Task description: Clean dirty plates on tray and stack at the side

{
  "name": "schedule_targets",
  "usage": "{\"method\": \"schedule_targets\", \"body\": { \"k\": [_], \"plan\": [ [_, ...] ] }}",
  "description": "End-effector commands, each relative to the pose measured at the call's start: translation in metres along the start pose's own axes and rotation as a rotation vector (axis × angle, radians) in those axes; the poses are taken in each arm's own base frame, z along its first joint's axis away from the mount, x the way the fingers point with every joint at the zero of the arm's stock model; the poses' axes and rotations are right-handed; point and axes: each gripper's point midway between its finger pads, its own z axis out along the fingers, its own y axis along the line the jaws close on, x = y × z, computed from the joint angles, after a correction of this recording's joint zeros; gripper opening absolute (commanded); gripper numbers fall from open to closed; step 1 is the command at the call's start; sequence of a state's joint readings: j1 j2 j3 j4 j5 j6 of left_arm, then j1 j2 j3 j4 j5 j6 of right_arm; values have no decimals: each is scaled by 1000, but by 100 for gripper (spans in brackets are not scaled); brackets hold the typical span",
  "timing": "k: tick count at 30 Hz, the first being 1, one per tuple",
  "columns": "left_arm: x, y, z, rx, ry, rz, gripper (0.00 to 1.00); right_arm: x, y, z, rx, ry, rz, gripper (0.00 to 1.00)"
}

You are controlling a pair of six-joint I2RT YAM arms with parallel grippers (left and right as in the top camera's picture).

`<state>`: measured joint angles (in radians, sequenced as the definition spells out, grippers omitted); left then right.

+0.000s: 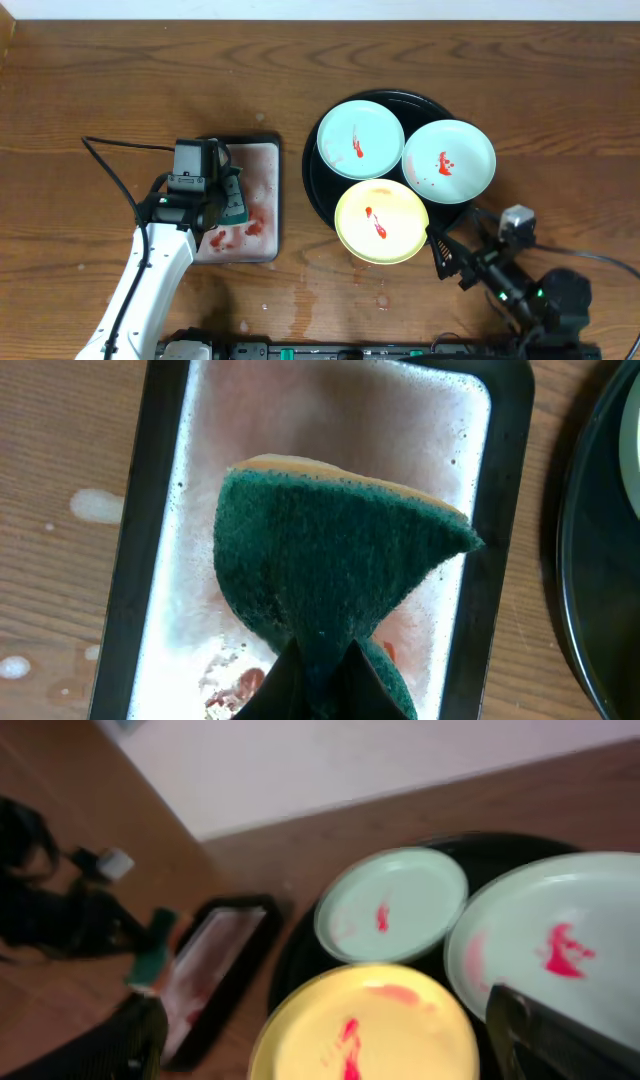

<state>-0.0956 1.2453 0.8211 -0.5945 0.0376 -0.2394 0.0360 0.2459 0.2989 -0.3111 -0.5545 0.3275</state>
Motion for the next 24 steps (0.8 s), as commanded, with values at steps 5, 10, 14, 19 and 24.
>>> {"method": "schedule_targets", "body": {
  "k": [5,10,14,19,24],
  "plan": [
    [-29,-15,-18,59,-75,11,7,-12,-21,15,128,228,-168,99],
    [-29,-15,-18,59,-75,11,7,5,-37,30,136,394,-175,99],
    [-29,-15,-18,59,-75,28,7,20,-41,42,100,476,-136,99],
    [-29,-15,-18,57,-76,38,7,27,-31,52,-2,496,-81,99],
    [-29,-15,-18,58,-76,37,7,20,-22,56,-36,466,-5,99]
  ]
}}
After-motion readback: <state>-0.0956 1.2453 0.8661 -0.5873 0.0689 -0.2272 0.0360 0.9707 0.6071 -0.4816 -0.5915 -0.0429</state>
